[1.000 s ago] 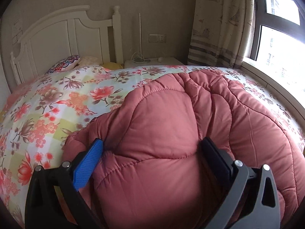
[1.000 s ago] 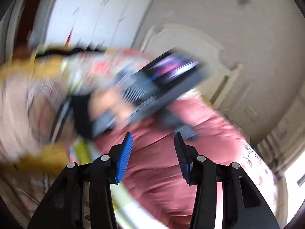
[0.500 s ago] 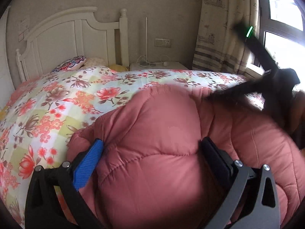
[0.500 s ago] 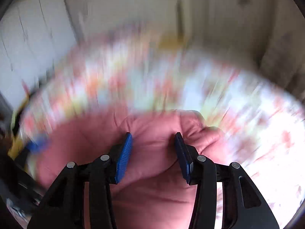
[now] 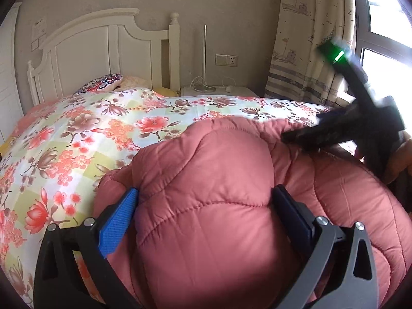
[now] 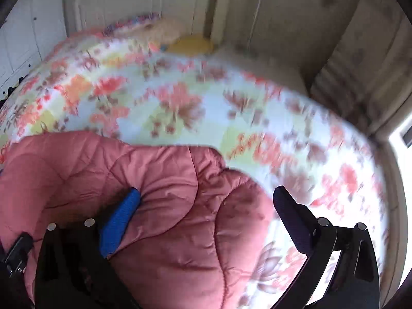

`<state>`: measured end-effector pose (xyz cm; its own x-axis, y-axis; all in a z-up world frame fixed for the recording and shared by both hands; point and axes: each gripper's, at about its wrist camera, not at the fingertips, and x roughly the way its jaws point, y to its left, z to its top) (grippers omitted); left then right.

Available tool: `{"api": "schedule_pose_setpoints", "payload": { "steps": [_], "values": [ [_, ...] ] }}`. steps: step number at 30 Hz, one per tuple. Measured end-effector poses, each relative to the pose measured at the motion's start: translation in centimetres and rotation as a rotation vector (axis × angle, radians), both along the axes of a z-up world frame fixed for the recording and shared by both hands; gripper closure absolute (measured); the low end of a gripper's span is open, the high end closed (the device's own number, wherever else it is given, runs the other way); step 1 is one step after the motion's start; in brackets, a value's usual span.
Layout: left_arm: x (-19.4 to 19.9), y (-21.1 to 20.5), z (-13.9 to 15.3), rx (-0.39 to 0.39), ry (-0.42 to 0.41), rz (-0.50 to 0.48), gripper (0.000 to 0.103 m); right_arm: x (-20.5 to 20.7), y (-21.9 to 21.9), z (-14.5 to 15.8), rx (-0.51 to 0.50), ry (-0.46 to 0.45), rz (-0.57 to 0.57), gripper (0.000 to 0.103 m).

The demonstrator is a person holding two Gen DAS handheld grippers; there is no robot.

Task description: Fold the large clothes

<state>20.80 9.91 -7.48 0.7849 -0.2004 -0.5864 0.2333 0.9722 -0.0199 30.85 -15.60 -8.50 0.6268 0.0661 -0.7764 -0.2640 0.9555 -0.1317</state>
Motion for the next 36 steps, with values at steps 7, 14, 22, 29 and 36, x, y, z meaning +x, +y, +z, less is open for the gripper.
{"api": "schedule_pose_setpoints", "payload": {
  "steps": [7,14,22,29,36],
  "values": [
    [-0.1,-0.1,0.0,0.004,-0.005,0.010,0.002,-2.5,5.8,6.7,0.163,-0.073,0.304,0.004],
    [-0.4,-0.2,-0.1,0.034,-0.012,0.025,0.002,1.7,9.3,-2.7,0.119,0.282,0.392,0.004],
    [-0.2,-0.2,-0.3,0.026,0.000,0.014,0.002,1.7,8.8,-3.0,0.151,0.294,0.383,0.004],
    [0.0,-0.1,-0.3,0.019,0.023,-0.004,0.002,0.4,7.9,-0.8,0.104,0.212,0.307,0.004],
    [0.8,0.1,-0.4,0.000,0.065,-0.022,0.002,-9.6,2.1,6.2,0.141,-0.085,0.339,0.004]
  ]
}}
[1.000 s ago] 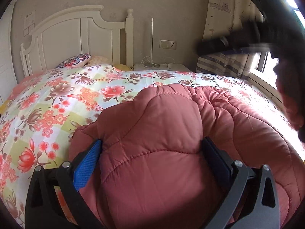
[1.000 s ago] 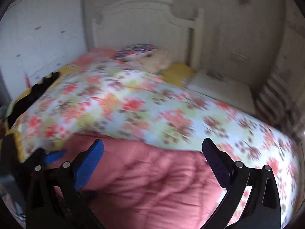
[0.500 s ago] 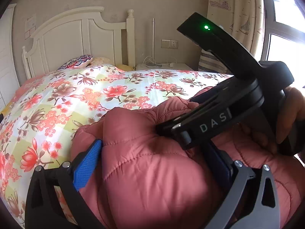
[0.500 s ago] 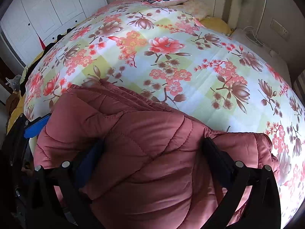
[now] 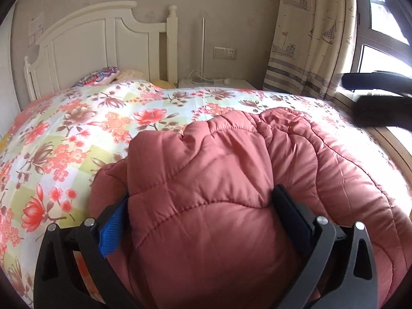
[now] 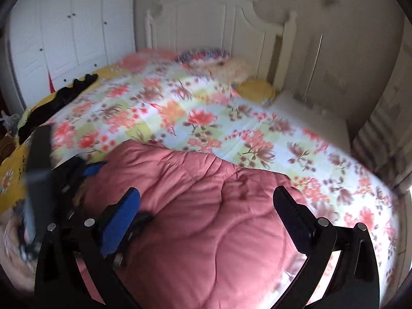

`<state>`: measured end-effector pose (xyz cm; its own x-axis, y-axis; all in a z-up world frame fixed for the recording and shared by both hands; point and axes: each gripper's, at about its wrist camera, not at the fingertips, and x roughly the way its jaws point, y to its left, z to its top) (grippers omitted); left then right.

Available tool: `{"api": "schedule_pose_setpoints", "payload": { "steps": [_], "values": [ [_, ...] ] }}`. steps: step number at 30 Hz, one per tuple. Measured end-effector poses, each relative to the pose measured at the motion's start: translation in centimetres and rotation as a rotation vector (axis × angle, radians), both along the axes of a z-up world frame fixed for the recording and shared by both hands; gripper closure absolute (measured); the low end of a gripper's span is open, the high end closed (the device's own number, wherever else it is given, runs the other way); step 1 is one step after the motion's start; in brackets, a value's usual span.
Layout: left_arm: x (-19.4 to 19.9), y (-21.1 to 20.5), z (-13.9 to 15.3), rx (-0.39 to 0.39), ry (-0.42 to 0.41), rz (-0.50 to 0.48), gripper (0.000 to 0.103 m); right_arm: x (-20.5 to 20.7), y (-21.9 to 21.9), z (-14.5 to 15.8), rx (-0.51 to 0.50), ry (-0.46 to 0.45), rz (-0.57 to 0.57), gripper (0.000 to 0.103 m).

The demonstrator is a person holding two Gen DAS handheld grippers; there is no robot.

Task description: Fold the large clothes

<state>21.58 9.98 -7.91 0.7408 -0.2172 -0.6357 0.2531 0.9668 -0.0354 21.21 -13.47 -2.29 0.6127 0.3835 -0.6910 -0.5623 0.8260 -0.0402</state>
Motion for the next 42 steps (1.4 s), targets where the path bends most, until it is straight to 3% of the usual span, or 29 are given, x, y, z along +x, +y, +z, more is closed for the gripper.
{"api": "schedule_pose_setpoints", "payload": {
  "steps": [4,7,11,12,15,19,23,25,29,31,33,35,40,42],
  "values": [
    [0.7,-0.3,-0.1,0.010,0.036,-0.023,0.002,-5.5,-2.1,-0.7,-0.053,-0.059,0.062,0.004],
    [0.6,-0.5,-0.1,0.013,0.031,-0.026,0.002,-8.0,-2.6,-4.8,-0.124,-0.023,0.087,0.004],
    [0.6,-0.9,-0.2,0.047,0.023,-0.023,0.002,-8.6,-4.5,-9.9,0.053,-0.019,0.012,0.004],
    [0.7,-0.9,-0.3,0.047,0.024,-0.019,0.002,-8.7,-4.7,-10.3,0.075,-0.055,0.017,0.004],
    [0.7,-0.8,-0.2,0.044,0.025,-0.018,0.002,-8.7,-4.8,-10.3,0.094,-0.060,0.004,0.004],
    [0.4,-1.0,-0.2,0.065,0.007,-0.012,0.002,-9.1,-4.3,-8.4,0.035,-0.031,-0.035,0.004],
    [0.0,-1.3,-0.1,0.084,-0.011,-0.001,0.002,-13.2,-4.3,-4.3,0.053,-0.176,0.004,0.004],
    [-0.1,-1.3,0.0,0.091,-0.017,0.001,0.002,-14.7,-4.0,-3.7,0.078,-0.178,0.081,0.004],
    [-0.4,-1.5,0.0,0.111,-0.034,0.008,0.002,-15.0,-1.8,-6.6,-0.009,-0.112,0.120,0.004],
    [-0.6,-1.7,0.1,0.120,-0.046,0.009,0.002,-14.6,-0.9,-8.5,-0.073,-0.112,0.081,0.004],
    [-0.8,-1.8,0.1,0.124,-0.051,0.012,0.002,-14.8,0.5,-10.4,-0.213,-0.173,0.070,0.004],
    [-0.7,-1.8,0.1,0.122,-0.050,0.014,0.002,-15.5,2.4,-12.7,-0.423,-0.274,0.063,0.004],
    [-0.8,-1.7,0.2,0.124,-0.055,0.014,0.002,-15.3,2.0,-11.8,-0.382,-0.228,0.051,0.004],
    [-0.8,-1.6,0.2,0.125,-0.057,0.020,0.002,-15.4,1.3,-9.7,-0.300,-0.190,0.068,0.004]
  ]
}}
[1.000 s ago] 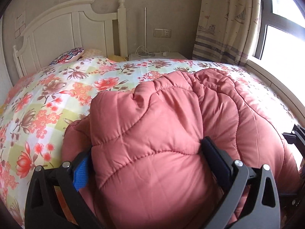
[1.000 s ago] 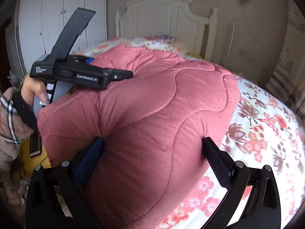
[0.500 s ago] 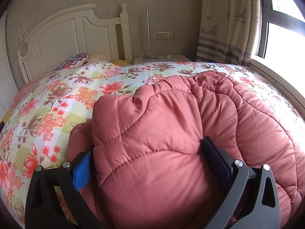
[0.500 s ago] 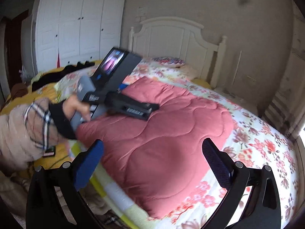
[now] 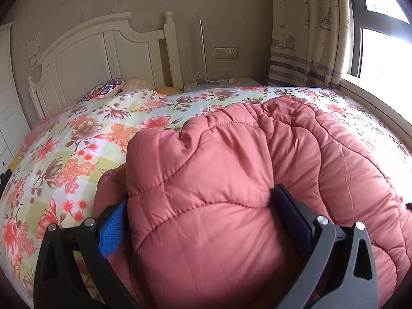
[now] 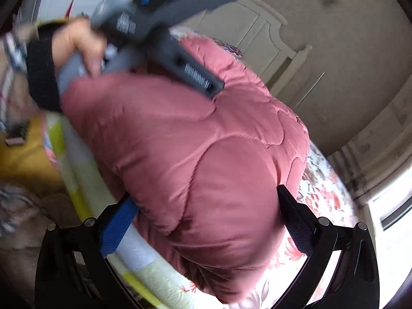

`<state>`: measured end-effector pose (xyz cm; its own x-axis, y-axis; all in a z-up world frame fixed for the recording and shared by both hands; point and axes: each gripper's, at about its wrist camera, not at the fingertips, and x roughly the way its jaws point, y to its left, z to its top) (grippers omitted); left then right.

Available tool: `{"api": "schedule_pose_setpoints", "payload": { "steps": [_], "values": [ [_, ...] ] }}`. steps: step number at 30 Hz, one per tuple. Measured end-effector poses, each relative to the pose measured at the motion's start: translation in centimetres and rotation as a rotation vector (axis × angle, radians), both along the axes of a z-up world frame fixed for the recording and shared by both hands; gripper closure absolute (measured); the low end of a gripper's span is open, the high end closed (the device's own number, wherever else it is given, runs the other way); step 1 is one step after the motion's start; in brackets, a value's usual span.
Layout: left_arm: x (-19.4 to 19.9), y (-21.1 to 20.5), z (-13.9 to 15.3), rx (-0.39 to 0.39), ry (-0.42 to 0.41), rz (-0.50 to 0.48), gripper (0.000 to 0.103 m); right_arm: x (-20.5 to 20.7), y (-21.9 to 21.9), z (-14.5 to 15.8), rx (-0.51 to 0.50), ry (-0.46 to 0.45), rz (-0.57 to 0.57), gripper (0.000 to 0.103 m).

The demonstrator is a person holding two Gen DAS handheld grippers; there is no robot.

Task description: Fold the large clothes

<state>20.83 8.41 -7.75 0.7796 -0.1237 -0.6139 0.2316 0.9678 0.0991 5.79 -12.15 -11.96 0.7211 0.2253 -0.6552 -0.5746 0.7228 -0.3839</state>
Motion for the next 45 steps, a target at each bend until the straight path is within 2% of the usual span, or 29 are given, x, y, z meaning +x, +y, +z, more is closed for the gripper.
{"api": "schedule_pose_setpoints", "payload": {
  "steps": [2,4,5,7,9,11,12,17,21,23,27,32,35,36,38,41,42,45],
  "values": [
    [0.0,0.0,0.0,-0.007,0.006,0.001,0.002,0.3,-1.7,3.2,0.193,0.056,0.034,0.004],
    [0.0,0.0,0.0,-0.005,0.004,0.002,0.002,0.8,-3.2,5.7,0.328,0.024,0.005,0.004],
    [0.0,0.0,0.0,-0.004,0.002,0.003,0.002,1.3,-3.8,6.4,0.364,-0.004,-0.030,0.004],
    [0.1,0.1,0.0,-0.003,0.001,0.003,0.002,2.8,-4.3,6.5,0.382,-0.027,-0.094,0.004],
    [0.1,0.1,0.0,-0.003,0.001,0.002,0.002,4.7,-3.9,4.6,0.348,0.053,-0.126,0.004],
    [0.0,0.0,0.0,0.001,-0.002,0.004,0.002,6.7,-3.2,0.9,0.304,0.155,-0.141,0.004],
    [0.0,-0.1,-0.1,0.006,-0.003,0.007,0.002,6.6,-3.4,0.4,0.332,0.139,-0.139,0.004],
    [0.0,-0.4,-0.1,0.017,-0.013,0.007,0.002,6.6,-3.8,0.4,0.335,0.150,-0.143,0.004],
    [-0.6,0.1,0.3,-0.003,-0.009,0.020,0.002,6.7,-4.2,0.8,0.357,0.163,-0.153,0.004],
    [-1.2,0.9,1.2,-0.054,0.021,0.037,0.002,6.9,-4.8,1.6,0.395,0.196,-0.164,0.004],
    [-3.1,4.0,2.3,-0.117,0.028,0.131,0.002,6.9,-7.2,2.3,0.506,0.248,-0.209,0.004],
    [-4.1,7.7,1.0,-0.269,0.117,0.137,0.002,8.2,-9.9,0.8,0.633,0.423,-0.232,0.004],
    [-3.6,10.2,-0.8,-0.451,0.228,0.102,0.002,8.9,-10.5,-1.1,0.716,0.536,-0.224,0.004],
    [-3.2,10.9,-1.6,-0.522,0.275,0.094,0.002,9.0,-10.7,-1.4,0.734,0.551,-0.219,0.004],
    [-2.6,11.4,-2.7,-0.613,0.336,0.076,0.002,9.3,-11.1,-1.7,0.759,0.582,-0.206,0.004],
    [-1.9,11.5,-4.4,-0.714,0.396,0.014,0.002,9.9,-11.7,-2.4,0.805,0.629,-0.192,0.004],
    [-1.9,11.5,-4.6,-0.744,0.387,-0.011,0.002,10.0,-11.8,-2.7,0.822,0.646,-0.188,0.004],
    [-2.0,10.7,-4.8,-0.736,0.376,-0.061,0.005,10.6,-12.3,-3.6,0.889,0.698,-0.155,0.004]
  ]
}}
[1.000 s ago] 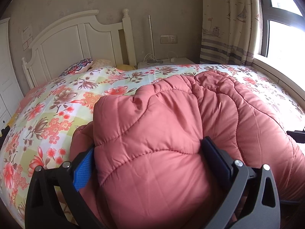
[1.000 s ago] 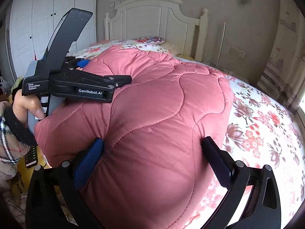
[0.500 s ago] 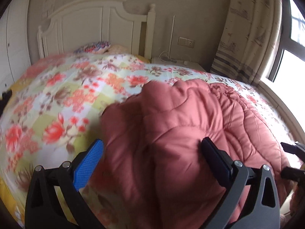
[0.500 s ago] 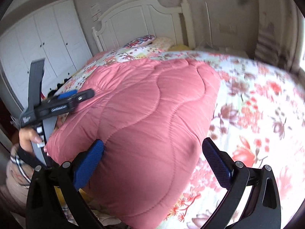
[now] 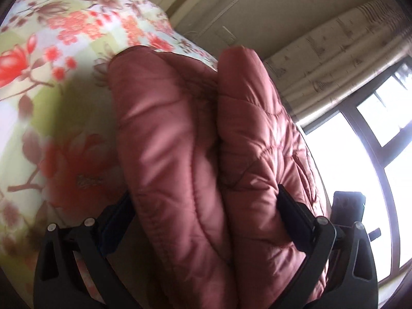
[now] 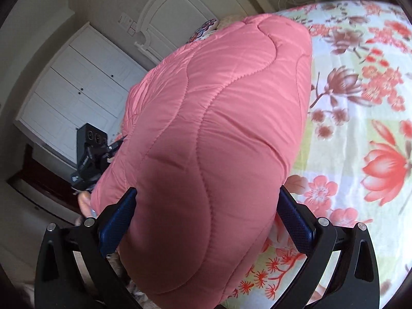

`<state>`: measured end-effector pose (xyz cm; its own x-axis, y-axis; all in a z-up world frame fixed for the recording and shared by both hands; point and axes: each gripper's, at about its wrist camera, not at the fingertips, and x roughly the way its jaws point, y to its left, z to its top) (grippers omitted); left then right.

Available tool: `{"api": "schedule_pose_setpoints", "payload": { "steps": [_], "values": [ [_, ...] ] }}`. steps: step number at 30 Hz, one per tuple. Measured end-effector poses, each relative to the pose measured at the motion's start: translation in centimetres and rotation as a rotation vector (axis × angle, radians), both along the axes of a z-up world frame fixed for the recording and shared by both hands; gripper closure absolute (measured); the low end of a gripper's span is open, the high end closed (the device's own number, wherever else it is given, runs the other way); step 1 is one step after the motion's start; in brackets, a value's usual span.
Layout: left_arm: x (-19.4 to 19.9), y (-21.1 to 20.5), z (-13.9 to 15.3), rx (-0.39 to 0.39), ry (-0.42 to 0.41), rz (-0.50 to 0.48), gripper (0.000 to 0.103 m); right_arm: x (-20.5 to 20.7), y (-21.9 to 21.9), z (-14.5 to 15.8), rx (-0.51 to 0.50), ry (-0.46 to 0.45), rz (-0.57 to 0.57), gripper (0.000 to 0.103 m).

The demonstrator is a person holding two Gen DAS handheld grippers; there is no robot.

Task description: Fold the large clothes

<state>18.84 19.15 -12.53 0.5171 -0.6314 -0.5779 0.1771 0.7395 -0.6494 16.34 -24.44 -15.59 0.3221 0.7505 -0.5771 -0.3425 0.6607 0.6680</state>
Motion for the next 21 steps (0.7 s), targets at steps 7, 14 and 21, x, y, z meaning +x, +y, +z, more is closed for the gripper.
{"api": "schedule_pose_setpoints", "payload": {
  "steps": [7,14,21],
  "values": [
    [-0.1,-0.6,-0.7,-0.176,-0.033,-0.055,0.040,-1.0,-1.3,0.8,0.061,-0.100,-0.017,0.017],
    [0.8,-5.5,2.4,-0.098,-0.124,-0.069,0.055,-2.7,-3.6,3.1,-0.007,-0.272,-0.109,0.027],
    [8.6,-14.1,7.5,-0.040,-0.205,-0.131,0.056,0.5,-8.5,7.0,-0.062,-0.384,-0.231,0.028]
  ]
}}
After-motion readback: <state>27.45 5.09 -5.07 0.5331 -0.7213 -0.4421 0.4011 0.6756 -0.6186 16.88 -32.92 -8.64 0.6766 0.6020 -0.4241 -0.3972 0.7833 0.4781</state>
